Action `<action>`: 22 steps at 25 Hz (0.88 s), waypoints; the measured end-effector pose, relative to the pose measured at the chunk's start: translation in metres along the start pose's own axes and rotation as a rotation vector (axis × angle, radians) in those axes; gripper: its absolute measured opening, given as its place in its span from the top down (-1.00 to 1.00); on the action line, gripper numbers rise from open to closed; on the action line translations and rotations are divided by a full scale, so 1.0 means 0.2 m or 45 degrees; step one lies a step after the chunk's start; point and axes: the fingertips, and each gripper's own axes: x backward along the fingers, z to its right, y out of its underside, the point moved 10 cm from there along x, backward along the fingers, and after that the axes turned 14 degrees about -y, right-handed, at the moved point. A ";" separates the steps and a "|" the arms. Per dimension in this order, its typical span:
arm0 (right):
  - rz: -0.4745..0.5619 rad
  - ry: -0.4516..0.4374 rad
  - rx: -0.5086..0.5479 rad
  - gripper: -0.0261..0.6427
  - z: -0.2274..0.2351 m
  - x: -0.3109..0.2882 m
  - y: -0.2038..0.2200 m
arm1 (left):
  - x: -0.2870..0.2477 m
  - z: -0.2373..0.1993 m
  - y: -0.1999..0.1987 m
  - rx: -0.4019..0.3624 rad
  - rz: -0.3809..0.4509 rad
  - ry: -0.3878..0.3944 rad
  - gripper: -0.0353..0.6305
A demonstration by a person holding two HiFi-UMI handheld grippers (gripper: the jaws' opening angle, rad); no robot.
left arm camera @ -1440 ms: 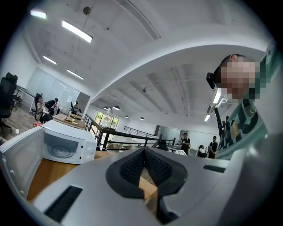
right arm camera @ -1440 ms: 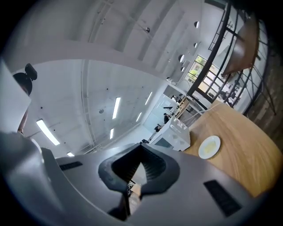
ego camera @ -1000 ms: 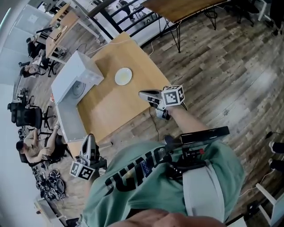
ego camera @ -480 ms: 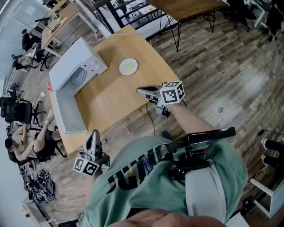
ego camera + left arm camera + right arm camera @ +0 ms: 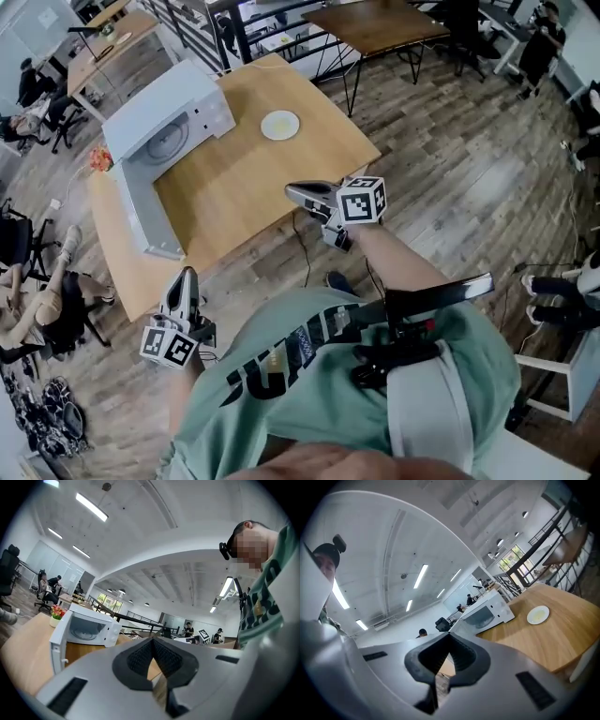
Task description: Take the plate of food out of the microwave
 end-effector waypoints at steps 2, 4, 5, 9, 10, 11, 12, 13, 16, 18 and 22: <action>-0.029 0.000 0.028 0.90 -0.06 -0.03 0.00 | 0.07 -0.04 -0.01 0.018 0.033 -0.027 0.90; -0.049 -0.020 0.063 0.90 -0.08 -0.02 -0.05 | 0.10 -0.03 -0.02 0.014 0.072 -0.051 0.90; -0.060 -0.037 0.083 0.90 -0.08 -0.02 -0.09 | 0.09 -0.01 -0.02 0.005 0.096 -0.065 0.90; -0.094 -0.102 0.115 0.90 -0.09 0.05 -0.21 | 0.11 0.12 0.02 0.030 0.147 -0.151 0.90; -0.094 -0.112 0.116 0.90 -0.10 0.10 -0.22 | 0.11 0.16 0.04 0.047 0.143 -0.161 0.90; -0.089 -0.121 0.122 0.90 -0.11 0.14 -0.24 | 0.10 0.20 0.05 0.055 0.139 -0.162 0.90; -0.082 -0.130 0.131 0.90 -0.11 0.17 -0.26 | 0.08 0.24 0.05 0.053 0.139 -0.160 0.90; -0.076 -0.138 0.139 0.90 -0.11 0.19 -0.27 | 0.06 0.27 0.05 0.046 0.142 -0.158 0.90; -0.098 -0.156 0.165 0.90 -0.09 0.21 -0.27 | 0.05 0.33 0.03 0.031 0.161 -0.166 0.90; -0.133 -0.153 0.197 0.90 -0.08 0.21 -0.27 | 0.05 0.34 0.04 0.028 0.167 -0.182 0.90; -0.174 -0.135 0.242 0.90 -0.10 0.19 -0.25 | 0.08 0.31 0.04 0.034 0.165 -0.211 0.90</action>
